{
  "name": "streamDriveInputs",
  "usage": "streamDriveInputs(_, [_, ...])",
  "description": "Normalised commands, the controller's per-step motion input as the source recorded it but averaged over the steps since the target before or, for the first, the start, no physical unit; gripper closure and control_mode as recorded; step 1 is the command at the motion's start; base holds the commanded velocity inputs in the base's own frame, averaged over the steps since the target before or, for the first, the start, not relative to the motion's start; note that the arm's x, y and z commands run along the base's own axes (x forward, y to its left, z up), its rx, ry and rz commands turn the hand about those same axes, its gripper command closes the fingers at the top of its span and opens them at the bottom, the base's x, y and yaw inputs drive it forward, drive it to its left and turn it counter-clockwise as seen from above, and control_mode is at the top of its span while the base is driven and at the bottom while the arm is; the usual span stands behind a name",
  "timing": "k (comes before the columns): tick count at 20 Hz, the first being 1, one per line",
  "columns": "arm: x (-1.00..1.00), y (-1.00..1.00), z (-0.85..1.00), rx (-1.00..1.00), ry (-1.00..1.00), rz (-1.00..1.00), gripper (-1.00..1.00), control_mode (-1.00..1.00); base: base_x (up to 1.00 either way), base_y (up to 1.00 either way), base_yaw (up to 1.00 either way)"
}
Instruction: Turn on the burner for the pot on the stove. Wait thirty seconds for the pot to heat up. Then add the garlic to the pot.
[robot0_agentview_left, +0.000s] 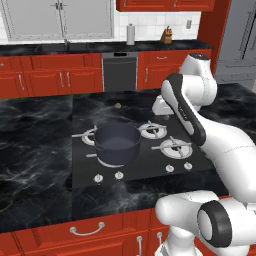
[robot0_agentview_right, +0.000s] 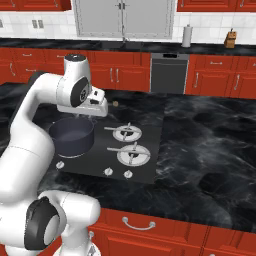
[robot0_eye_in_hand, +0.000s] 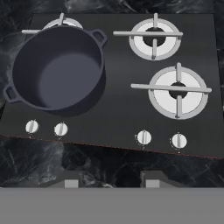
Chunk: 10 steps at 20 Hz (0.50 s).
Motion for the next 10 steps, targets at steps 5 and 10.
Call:
streamDriveInputs(5, [0.00, 0.08, 0.00, 0.00, 0.00, 0.00, -1.00, -1.00, 0.00, 0.00, 0.00])
streamDriveInputs(10, [-0.10, 0.27, 0.00, -0.01, -0.02, 0.00, -1.00, -1.00, 0.00, 0.00, 0.00])
